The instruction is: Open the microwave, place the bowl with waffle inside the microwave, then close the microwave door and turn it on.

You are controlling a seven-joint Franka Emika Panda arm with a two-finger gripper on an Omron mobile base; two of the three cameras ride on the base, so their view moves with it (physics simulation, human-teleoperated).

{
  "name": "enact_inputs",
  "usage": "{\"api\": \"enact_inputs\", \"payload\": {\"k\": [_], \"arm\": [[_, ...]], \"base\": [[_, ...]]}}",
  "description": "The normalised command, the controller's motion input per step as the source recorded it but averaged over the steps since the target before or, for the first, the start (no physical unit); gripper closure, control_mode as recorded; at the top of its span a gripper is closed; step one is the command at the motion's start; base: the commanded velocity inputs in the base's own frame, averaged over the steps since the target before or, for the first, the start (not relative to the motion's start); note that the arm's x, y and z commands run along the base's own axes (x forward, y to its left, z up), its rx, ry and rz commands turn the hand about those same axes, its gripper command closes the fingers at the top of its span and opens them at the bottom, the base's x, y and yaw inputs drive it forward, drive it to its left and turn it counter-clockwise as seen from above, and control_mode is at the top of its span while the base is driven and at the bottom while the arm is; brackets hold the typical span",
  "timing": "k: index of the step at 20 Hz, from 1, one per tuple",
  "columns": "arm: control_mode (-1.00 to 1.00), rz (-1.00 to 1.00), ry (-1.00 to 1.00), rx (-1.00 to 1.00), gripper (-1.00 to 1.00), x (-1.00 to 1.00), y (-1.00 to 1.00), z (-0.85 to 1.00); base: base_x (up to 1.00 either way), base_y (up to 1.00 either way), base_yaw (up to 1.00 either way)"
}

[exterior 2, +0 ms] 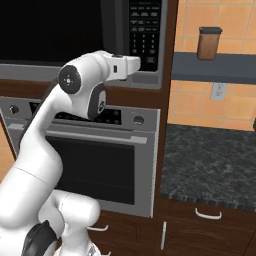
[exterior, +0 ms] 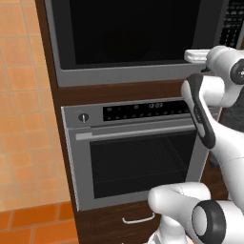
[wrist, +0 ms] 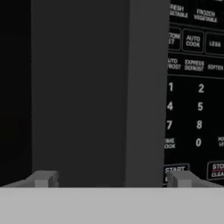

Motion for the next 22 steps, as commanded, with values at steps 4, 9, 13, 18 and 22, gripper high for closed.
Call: {"api": "enact_inputs", "payload": {"k": [4, 9, 13, 18, 22], "arm": [[-1.0, 0.0, 0.0, -0.01, -1.0, 0.33, -0.02, 0.0], [-1.0, 0.0, 0.0, 0.0, -1.0, -0.33, -0.09, 0.04], [-1.0, 0.0, 0.0, 0.0, -1.0, -0.49, -0.09, 0.0], [-1.0, 0.01, 0.0, 0.0, -1.0, -0.55, -0.06, 0.0], [-1.0, 0.02, 0.0, 0.0, -1.0, -0.49, -0.21, 0.0]], "base": [[0.0, 0.0, 0.0], [0.0, 0.0, 0.0], [0.0, 0.0, 0.0], [0.0, 0.0, 0.0], [0.0, 0.0, 0.0]]}}
